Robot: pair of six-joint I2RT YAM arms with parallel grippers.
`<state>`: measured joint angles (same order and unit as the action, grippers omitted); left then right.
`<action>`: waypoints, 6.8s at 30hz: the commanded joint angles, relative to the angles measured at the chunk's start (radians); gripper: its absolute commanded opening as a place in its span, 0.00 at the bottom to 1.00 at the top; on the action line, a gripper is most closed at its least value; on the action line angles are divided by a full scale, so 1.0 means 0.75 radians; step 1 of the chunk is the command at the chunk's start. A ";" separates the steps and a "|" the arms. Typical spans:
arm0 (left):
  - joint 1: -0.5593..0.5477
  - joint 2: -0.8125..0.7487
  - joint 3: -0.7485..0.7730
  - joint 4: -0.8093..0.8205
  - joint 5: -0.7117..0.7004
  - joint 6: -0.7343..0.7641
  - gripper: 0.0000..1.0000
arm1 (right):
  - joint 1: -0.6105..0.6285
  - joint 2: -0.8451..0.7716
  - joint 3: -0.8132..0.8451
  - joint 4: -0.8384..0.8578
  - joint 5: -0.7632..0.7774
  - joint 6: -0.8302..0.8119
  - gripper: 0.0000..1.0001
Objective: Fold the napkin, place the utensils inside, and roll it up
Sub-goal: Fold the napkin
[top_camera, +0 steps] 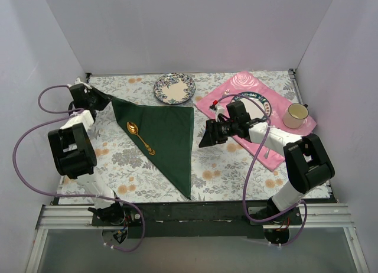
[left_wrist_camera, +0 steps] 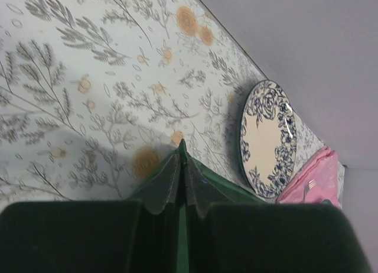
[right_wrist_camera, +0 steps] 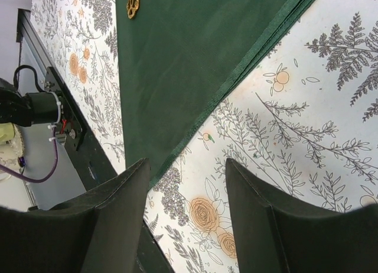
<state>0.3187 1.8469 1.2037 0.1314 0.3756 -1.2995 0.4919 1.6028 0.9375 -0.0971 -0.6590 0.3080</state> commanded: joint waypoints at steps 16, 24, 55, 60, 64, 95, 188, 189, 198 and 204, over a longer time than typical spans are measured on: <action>-0.323 -0.579 -0.425 -0.271 -0.120 -0.016 0.00 | -0.003 -0.071 -0.037 0.003 -0.025 -0.030 0.62; -0.406 -0.640 -0.564 -0.310 -0.106 -0.022 0.00 | -0.003 -0.053 -0.039 0.003 -0.025 -0.028 0.62; -0.480 -0.618 -0.748 -0.329 -0.171 -0.057 0.03 | -0.003 -0.063 -0.072 0.011 -0.017 -0.020 0.61; -0.480 -0.591 -0.756 -0.337 -0.178 -0.065 0.09 | -0.001 -0.067 -0.076 0.015 -0.017 -0.016 0.61; -0.480 -0.640 -0.746 -0.367 -0.149 -0.075 0.26 | -0.003 -0.063 -0.070 0.013 -0.017 -0.018 0.61; -0.843 -0.892 -0.568 -0.750 -0.350 0.144 0.58 | 0.052 -0.053 -0.021 -0.155 0.212 -0.153 0.62; -1.189 -0.738 -0.298 -0.949 -0.519 0.285 0.00 | -0.079 -0.370 -0.164 -0.202 0.259 -0.126 0.63; -1.135 -0.718 -0.296 -0.924 -0.460 0.283 0.00 | -0.081 -0.356 -0.158 -0.206 0.257 -0.130 0.63; -0.699 -0.516 -0.208 -0.785 -0.282 0.207 0.00 | -0.093 -0.315 -0.131 -0.212 0.230 -0.153 0.63; -0.578 -0.397 -0.130 -0.752 -0.264 0.240 0.00 | -0.097 -0.313 -0.135 -0.218 0.230 -0.157 0.63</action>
<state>-0.1562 1.5433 1.0481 -0.4805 0.1246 -1.1332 0.4255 1.3659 0.7990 -0.2817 -0.4675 0.2054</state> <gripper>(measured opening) 0.026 0.631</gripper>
